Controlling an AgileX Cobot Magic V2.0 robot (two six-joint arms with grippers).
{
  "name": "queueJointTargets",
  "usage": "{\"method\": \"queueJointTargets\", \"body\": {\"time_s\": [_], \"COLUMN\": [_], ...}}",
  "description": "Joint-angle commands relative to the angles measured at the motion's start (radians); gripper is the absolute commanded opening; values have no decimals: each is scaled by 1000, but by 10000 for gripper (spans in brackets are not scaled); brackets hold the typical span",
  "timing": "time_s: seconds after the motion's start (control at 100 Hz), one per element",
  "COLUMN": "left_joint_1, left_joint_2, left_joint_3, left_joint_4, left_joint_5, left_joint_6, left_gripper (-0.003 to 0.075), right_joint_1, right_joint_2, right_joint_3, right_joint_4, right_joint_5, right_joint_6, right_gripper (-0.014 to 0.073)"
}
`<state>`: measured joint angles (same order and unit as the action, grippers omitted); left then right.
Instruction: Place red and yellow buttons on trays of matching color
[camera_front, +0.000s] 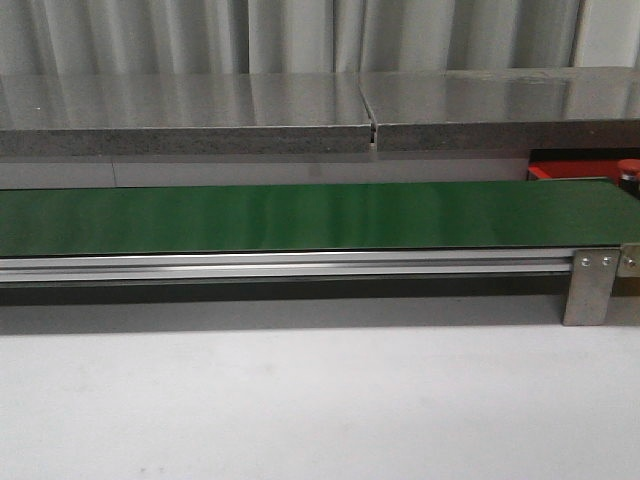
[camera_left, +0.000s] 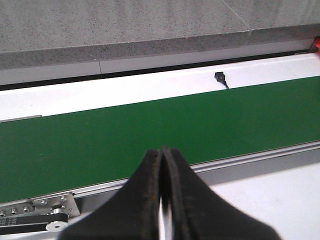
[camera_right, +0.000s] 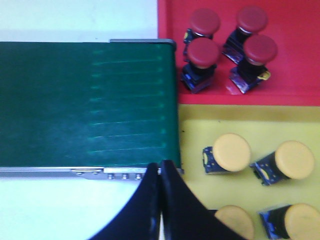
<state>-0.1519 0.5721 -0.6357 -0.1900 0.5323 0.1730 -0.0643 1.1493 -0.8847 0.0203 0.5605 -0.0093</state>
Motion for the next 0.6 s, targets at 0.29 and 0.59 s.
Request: {"method": "queueJointTargets", "body": {"time_s": [0.29,0.59], "left_joint_1": [-7,-7], "left_joint_2": [0,0], "left_joint_3": [-27,-27], "left_joint_4": [-13,-13], "left_joint_5": [-73,-73], "left_joint_6": [-7,-7], "left_gripper": [-19,-19], "right_joint_1": [102,102], "right_joint_2": [-168,-357], "right_joint_3": [14,153], "right_joint_4": [-4,-14], "right_joint_5": [-101,-211], "right_joint_6": [-9,-9], "right_gripper": [-67,-67]}}
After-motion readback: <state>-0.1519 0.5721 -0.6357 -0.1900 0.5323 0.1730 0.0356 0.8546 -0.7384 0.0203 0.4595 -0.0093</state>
